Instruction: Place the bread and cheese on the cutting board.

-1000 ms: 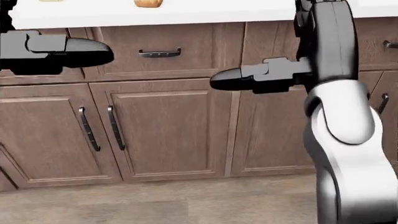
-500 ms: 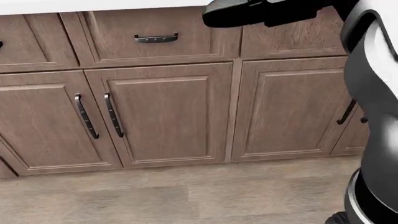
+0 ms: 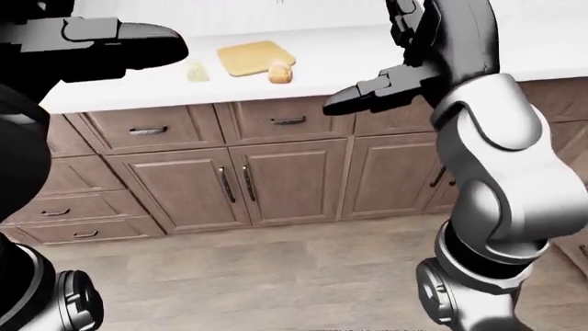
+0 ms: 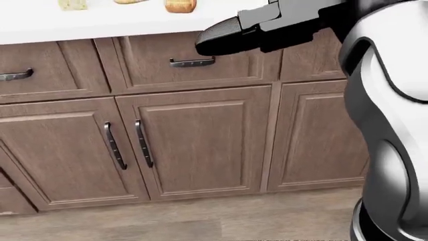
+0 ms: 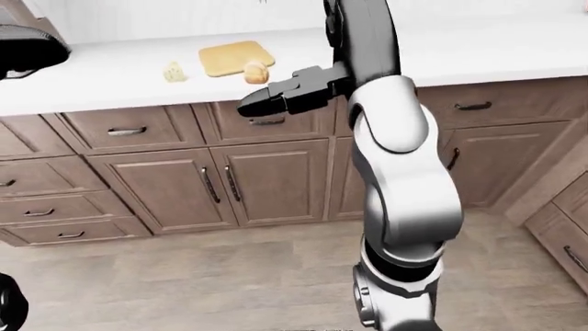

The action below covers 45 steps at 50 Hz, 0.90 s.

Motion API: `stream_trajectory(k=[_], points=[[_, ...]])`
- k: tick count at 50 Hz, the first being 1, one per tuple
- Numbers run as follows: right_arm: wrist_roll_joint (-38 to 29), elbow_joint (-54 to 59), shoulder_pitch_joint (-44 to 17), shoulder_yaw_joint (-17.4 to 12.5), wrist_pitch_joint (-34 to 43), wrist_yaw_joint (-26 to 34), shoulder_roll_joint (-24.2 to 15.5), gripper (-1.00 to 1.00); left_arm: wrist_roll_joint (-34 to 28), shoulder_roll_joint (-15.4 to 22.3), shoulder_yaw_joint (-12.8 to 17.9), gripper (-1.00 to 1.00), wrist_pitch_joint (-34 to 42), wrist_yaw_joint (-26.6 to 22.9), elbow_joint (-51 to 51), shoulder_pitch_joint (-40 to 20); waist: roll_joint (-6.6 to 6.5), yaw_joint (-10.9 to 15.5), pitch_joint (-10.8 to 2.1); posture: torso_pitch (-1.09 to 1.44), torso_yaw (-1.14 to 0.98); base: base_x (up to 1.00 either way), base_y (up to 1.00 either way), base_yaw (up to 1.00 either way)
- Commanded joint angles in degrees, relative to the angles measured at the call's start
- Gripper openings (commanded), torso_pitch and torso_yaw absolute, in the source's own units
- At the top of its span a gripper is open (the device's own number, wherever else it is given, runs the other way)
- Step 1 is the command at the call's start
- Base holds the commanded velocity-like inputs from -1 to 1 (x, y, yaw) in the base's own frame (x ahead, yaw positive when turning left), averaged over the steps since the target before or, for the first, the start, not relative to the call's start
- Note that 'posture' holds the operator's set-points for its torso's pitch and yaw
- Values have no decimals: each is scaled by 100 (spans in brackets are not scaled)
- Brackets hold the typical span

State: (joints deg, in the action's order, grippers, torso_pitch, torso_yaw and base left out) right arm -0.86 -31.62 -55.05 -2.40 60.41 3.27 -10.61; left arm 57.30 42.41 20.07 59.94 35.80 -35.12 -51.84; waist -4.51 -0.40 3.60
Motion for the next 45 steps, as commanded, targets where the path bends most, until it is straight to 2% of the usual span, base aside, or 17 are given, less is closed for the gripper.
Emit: stream_trajectory(k=[1,11,15,16,18,20,23,25,27,28,30,33,34,35,38,41,45], points=[[-90,-105,-184,-144,-169,-48,-67,100,-42,60,17,100,-190,-59,-64,-170,-20,-50,-141,0,0,0,28,0],[-123,-38,-135,-104,-270,-1,6,100,-73,75,-2,100,-178,-78,-76,-180,300,-79,-156,0,0,0,29,0],[-153,-53,-146,-98,-253,24,21,100,-69,78,24,100,-152,-86,-82,-195,581,-26,-186,0,0,0,29,0],[-156,-63,-153,-108,-244,28,18,100,-63,74,28,100,-150,-87,-81,-195,409,-57,-202,0,0,0,29,0],[-162,-64,-150,-108,-250,31,19,100,-73,70,19,100,-152,-92,-83,-191,580,2,-266,0,0,0,29,0],[-173,-55,-141,-91,-267,36,23,100,-103,64,13,100,-166,-112,-88,-173,557,33,-287,0,0,0,29,0],[-195,-54,-139,-74,-266,56,25,100,-83,57,26,100,-129,-98,-93,-199,406,39,-158,0,0,0,27,0],[-227,-37,-122,-35,-290,71,32,100,-90,54,19,100,-138,-102,-87,-196,260,-12,-81,0,0,0,13,0],[-232,-47,-125,-53,-278,92,63,100,-112,48,14,100,-149,-118,-83,-188,-241,-77,-138,0,0,0,0,0],[-230,-52,-115,-57,-286,100,75,100,-96,47,22,100,-130,-106,-89,-200,23,-44,14,0,0,0,0,0],[-230,-66,-133,-53,-249,113,90,100,-110,40,9,100,-140,-118,-90,-192,99,-36,-8,0,0,0,0,0],[-244,-44,-125,-39,-265,118,105,100,-125,19,-6,100,-128,-121,-102,-187,455,10,-16,0,0,0,0,0],[-247,-43,-120,-39,-264,118,112,100,-127,14,-2,100,-125,-125,-106,-184,484,-19,24,0,0,0,0,0],[-252,-52,-125,-34,-246,119,115,100,-131,11,1,100,-124,-126,-107,-181,361,16,4,0,0,0,0,0],[-259,-66,-115,-21,-250,144,120,100,-123,5,9,100,-108,-120,-117,-189,321,23,-160,0,0,4,0,0],[-305,-28,-86,31,-287,158,147,100,-140,13,24,100,-121,-140,-103,-185,197,28,-57,0,0,15,0,0],[-355,-26,-78,44,-294,199,170,100,-126,12,24,100,-120,-129,-104,-188,168,14,-85,0,0,16,0,0]])
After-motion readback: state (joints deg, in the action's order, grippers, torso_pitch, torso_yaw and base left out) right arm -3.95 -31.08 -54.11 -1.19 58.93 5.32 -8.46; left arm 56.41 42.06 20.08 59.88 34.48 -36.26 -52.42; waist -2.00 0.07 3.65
